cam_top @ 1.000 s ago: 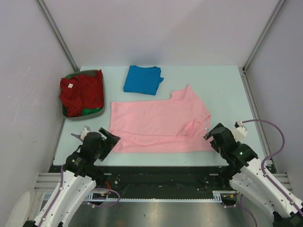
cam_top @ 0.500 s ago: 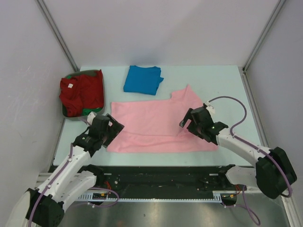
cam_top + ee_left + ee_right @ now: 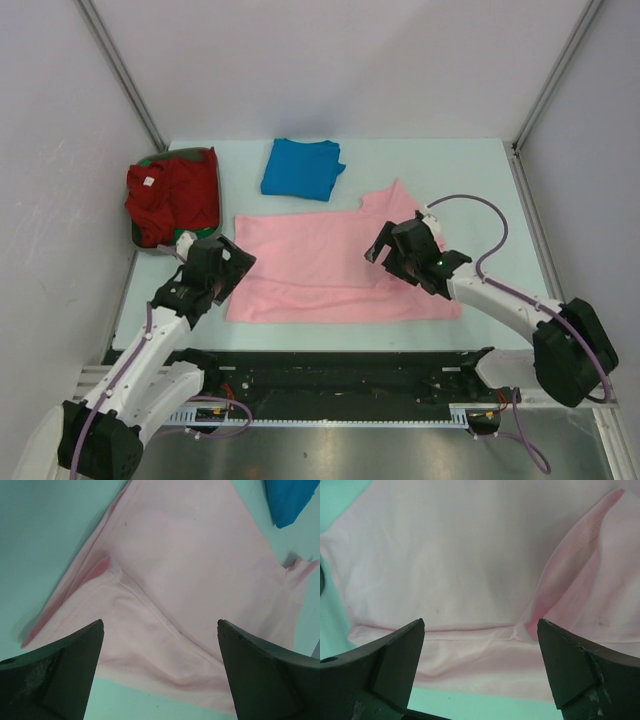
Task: Fold and stack the t-shirts
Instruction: Fold the tshirt
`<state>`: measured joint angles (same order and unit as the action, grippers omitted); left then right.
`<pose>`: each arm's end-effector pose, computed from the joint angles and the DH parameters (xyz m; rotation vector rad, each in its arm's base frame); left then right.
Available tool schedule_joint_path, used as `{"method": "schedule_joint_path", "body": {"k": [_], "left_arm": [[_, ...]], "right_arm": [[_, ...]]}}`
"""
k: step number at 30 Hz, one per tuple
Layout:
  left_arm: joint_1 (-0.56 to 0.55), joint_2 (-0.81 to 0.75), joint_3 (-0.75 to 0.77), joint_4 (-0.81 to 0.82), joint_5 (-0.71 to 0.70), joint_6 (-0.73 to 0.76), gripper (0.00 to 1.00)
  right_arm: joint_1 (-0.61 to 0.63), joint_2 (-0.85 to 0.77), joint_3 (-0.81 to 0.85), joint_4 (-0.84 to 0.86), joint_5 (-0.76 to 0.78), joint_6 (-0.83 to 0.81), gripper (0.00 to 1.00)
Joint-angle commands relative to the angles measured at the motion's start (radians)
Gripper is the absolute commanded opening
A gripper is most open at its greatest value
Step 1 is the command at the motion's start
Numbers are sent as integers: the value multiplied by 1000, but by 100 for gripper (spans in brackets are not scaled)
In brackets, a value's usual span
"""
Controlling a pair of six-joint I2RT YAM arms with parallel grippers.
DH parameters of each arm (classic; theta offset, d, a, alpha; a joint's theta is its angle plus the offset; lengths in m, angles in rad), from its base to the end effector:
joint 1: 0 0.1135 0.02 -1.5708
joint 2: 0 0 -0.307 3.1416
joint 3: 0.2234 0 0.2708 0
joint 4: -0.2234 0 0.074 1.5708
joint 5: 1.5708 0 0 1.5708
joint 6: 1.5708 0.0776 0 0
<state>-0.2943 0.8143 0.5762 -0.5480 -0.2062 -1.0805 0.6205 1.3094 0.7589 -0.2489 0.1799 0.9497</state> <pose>0.1826 -0.0388 0.2267 -1.0040 2.1557 -0.4338 0.2537 0.1642 0.2153 0.4841 2.3736 0.5404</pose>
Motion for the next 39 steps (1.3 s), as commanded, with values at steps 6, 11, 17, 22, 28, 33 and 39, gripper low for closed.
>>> {"method": "schedule_joint_path", "body": {"k": [6,11,17,22,28,33,39], "left_arm": [[37,-33,-21,40,27,33,100],[37,-20,-27,56,39,31,100],[38,-17,-30,54,37,34,100],[40,-14,-30,51,34,40,100],[50,-3,-22,48,28,56,100],[67,0,-29,48,34,67,100],[93,-3,-39,51,41,86,100]], "right_arm": [[41,-225,48,-216,153,-19,100],[70,-239,7,-242,176,4,100],[79,-181,-43,-175,159,21,100],[81,-101,-46,-132,155,15,100],[71,7,-46,-33,116,11,100],[68,85,-46,52,87,24,100],[67,111,-33,126,96,20,99]]}}
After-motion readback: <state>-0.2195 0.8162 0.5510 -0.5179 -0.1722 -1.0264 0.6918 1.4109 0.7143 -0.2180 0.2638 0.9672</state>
